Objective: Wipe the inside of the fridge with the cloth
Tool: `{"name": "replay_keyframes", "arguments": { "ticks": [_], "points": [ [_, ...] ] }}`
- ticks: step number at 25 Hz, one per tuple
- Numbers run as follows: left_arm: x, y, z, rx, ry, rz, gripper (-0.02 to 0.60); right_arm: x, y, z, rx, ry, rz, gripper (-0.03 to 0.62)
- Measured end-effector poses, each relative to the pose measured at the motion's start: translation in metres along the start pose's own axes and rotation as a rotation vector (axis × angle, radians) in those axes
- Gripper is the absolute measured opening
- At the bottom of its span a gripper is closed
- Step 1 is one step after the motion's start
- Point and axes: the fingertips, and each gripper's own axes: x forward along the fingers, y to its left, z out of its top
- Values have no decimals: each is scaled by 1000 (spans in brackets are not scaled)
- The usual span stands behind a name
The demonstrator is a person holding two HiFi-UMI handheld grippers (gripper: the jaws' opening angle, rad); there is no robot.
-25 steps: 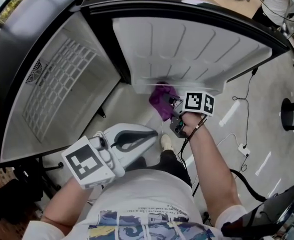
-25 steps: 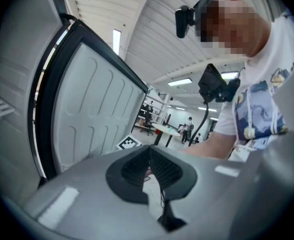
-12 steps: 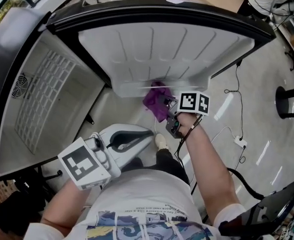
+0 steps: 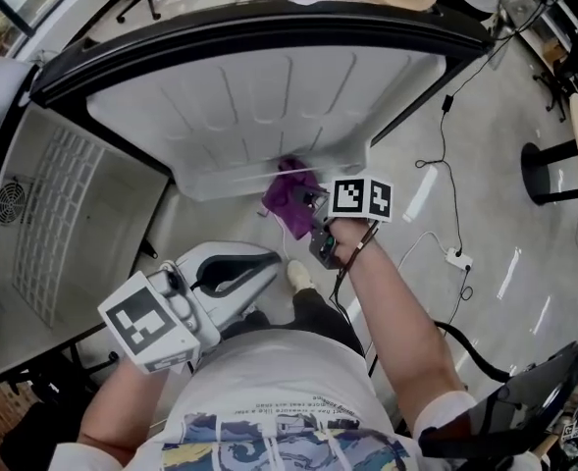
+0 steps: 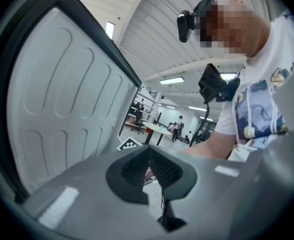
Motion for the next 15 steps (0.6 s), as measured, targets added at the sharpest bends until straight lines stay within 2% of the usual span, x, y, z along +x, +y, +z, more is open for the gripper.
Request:
{"name": "replay_keyframes", "arguments": {
  "ticks": [15],
  "points": [
    [21, -6, 1, 15, 3, -38, 5, -37, -34, 12, 28, -86, -92, 54]
  ]
}}
